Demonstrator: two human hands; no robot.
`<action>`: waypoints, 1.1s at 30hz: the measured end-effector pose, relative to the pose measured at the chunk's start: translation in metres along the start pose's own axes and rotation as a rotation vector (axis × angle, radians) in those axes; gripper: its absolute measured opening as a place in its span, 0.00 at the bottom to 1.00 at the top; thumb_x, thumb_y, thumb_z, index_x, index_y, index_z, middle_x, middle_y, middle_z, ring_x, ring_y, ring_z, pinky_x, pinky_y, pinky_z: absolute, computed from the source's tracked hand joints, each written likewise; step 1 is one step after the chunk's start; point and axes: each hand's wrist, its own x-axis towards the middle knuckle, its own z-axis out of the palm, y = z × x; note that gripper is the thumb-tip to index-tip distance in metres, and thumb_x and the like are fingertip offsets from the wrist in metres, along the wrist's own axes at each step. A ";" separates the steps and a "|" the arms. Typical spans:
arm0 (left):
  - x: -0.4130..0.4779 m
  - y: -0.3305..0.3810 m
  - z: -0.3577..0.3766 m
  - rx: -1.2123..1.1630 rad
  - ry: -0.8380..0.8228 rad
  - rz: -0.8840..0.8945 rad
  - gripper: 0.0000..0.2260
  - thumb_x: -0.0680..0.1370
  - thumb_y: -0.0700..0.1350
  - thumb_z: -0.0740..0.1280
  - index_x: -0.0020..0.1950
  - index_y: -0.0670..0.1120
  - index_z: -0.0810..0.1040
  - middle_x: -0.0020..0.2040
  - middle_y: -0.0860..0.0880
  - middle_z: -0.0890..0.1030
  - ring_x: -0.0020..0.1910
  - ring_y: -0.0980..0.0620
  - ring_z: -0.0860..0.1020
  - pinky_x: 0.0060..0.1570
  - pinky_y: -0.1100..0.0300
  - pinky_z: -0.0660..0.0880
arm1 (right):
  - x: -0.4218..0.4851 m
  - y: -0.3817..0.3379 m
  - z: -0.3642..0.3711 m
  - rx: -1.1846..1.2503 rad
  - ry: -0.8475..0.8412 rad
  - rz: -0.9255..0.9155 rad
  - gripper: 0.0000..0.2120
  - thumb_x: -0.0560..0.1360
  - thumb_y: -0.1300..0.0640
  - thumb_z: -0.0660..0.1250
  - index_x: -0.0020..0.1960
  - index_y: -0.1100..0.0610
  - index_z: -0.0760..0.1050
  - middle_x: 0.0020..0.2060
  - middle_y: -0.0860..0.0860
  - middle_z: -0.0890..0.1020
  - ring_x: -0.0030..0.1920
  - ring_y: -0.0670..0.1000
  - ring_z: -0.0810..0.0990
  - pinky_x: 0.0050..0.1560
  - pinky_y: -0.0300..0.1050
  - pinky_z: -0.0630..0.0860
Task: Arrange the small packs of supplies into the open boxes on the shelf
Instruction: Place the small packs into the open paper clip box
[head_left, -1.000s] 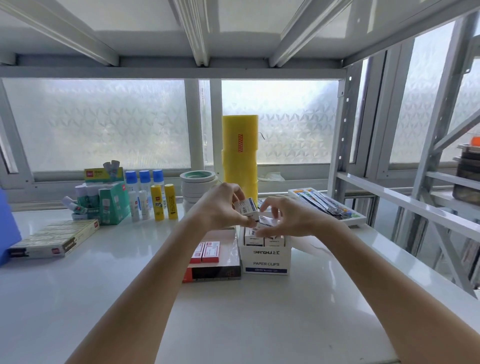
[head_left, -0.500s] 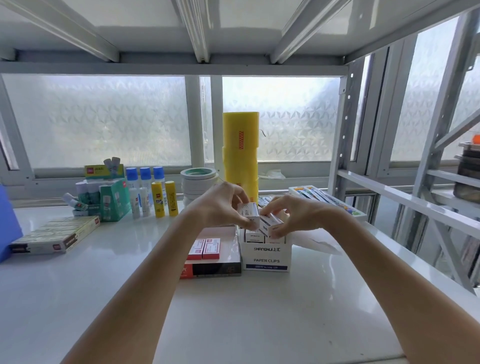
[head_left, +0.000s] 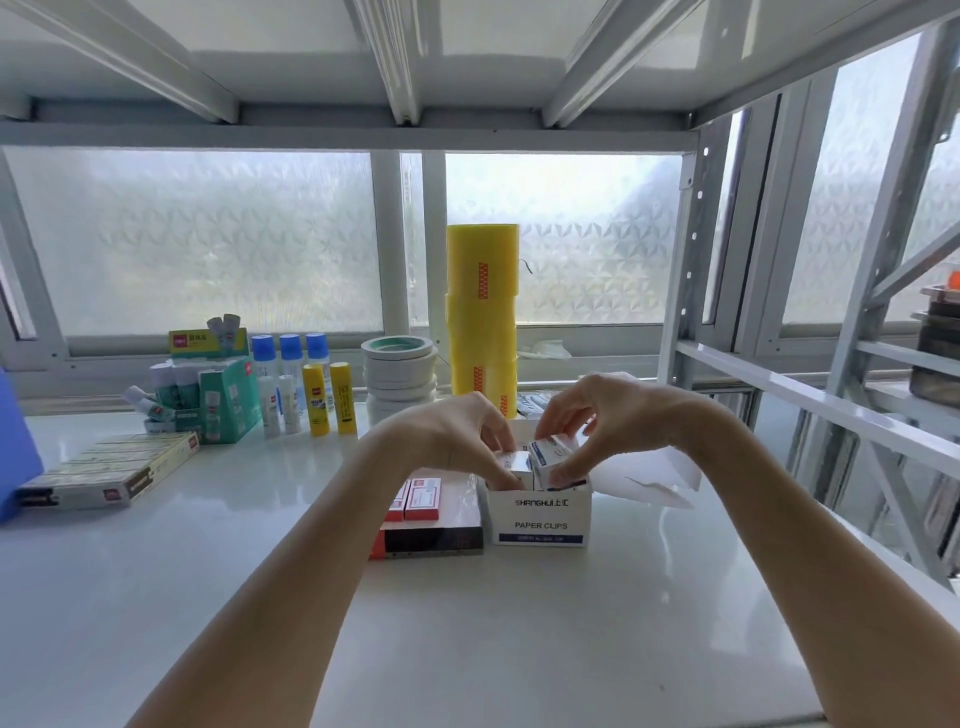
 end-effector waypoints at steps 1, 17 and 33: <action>0.001 0.001 0.001 0.004 -0.009 -0.007 0.23 0.70 0.50 0.77 0.62 0.43 0.81 0.56 0.49 0.82 0.55 0.51 0.77 0.56 0.58 0.75 | -0.001 -0.002 0.001 -0.015 -0.028 0.013 0.21 0.61 0.48 0.80 0.53 0.50 0.82 0.50 0.45 0.85 0.53 0.44 0.81 0.54 0.39 0.76; 0.011 0.001 0.022 0.070 0.098 -0.094 0.18 0.70 0.36 0.74 0.59 0.42 0.81 0.56 0.46 0.82 0.54 0.48 0.80 0.57 0.55 0.79 | 0.010 -0.006 0.030 -0.283 -0.063 0.156 0.26 0.63 0.53 0.77 0.58 0.50 0.72 0.52 0.49 0.73 0.53 0.51 0.71 0.51 0.43 0.69; 0.022 -0.006 0.032 0.062 0.123 -0.116 0.24 0.70 0.39 0.73 0.67 0.45 0.78 0.68 0.43 0.75 0.69 0.45 0.69 0.69 0.50 0.69 | 0.005 -0.009 0.029 -0.305 -0.020 0.201 0.24 0.67 0.56 0.73 0.63 0.48 0.78 0.57 0.52 0.80 0.55 0.53 0.77 0.56 0.47 0.75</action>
